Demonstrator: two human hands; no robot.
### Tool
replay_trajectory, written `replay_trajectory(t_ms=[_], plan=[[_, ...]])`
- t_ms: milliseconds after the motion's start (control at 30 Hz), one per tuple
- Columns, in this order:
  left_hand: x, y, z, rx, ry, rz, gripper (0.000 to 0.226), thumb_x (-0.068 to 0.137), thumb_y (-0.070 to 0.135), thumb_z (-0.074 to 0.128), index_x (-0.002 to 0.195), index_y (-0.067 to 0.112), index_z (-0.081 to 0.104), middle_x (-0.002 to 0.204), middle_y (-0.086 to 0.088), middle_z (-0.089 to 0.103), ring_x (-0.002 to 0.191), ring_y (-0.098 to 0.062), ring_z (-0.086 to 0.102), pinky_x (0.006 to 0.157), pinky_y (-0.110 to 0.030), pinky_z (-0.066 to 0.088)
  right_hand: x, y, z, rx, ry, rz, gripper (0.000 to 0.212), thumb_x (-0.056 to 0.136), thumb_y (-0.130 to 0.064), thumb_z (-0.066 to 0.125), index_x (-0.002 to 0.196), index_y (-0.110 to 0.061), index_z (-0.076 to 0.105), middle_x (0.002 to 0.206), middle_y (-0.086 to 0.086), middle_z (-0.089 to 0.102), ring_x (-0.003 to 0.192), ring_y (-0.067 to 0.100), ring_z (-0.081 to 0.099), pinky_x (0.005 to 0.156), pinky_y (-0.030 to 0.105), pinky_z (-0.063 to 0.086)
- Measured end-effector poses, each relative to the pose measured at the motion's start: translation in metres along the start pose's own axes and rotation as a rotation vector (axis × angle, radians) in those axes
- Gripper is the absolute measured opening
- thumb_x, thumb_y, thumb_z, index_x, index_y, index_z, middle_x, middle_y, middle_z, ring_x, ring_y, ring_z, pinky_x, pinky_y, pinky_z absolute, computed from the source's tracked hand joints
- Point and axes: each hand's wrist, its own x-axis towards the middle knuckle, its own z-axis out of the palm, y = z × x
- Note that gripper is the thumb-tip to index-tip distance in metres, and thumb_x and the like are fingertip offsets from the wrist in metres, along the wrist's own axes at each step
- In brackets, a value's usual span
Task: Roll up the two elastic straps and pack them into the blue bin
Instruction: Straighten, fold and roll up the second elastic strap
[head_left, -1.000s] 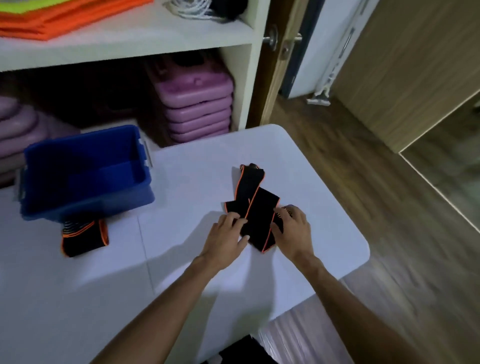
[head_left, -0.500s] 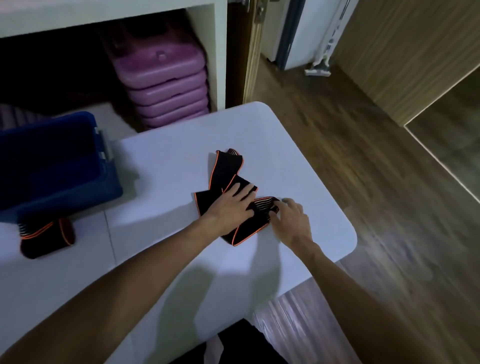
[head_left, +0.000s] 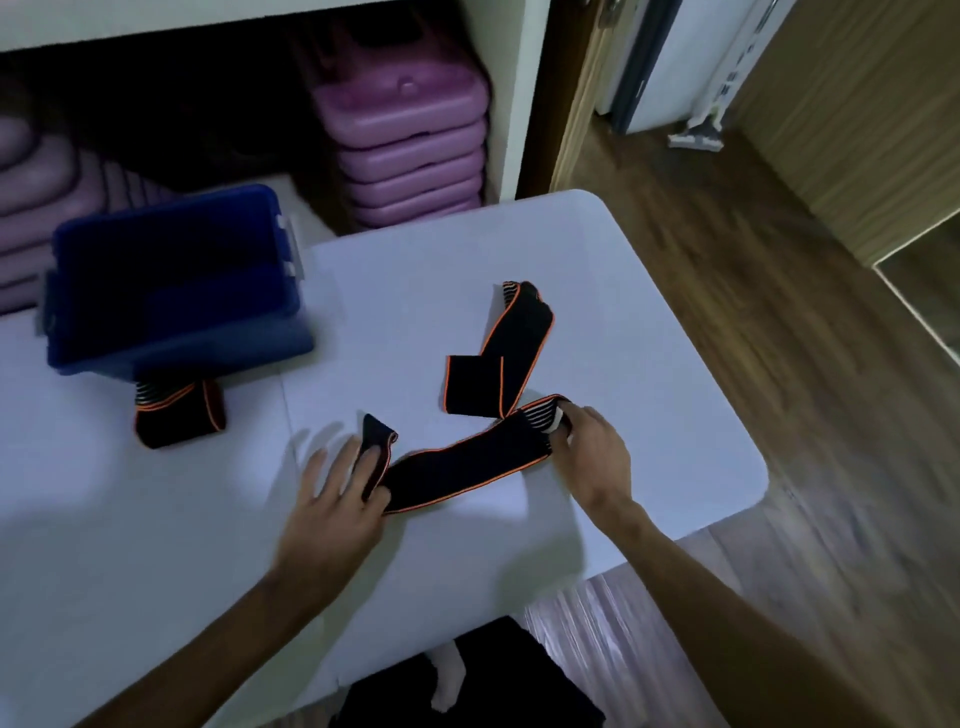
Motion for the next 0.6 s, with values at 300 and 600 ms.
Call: replay_trajectory(t_ms=[300,600], plan=[[-0.08,-0.016,0.012,-0.577,-0.27,-0.626,0.035,0.091,0.037,0.053,0.121,0.021,0.047,0.064,-0.003,0.064,0.059,-0.03,0.064,0.058,-0.035,0.047,-0.016,-0.031,0.025,-0.064,-0.024,0.048,0.028,0.088,-0.019,0.038,0.106,-0.032,0.055,0.088,-0.005,0.06,0.078,0.021,0.055,0.063,0.034,0.048],[-0.044,-0.03,0.049,-0.409,-0.132,-0.207,0.056,0.094,0.041,0.028,0.141,0.014,0.043,0.15,-0.013,0.037,0.139,-0.03,0.032,0.106,-0.047,0.036,-0.013,-0.025,0.021,-0.104,-0.032,0.092,0.039,0.086,-0.018,0.038,0.118,-0.034,0.052,0.095,-0.002,0.064,0.08,0.023,0.055,0.063,0.032,0.043]])
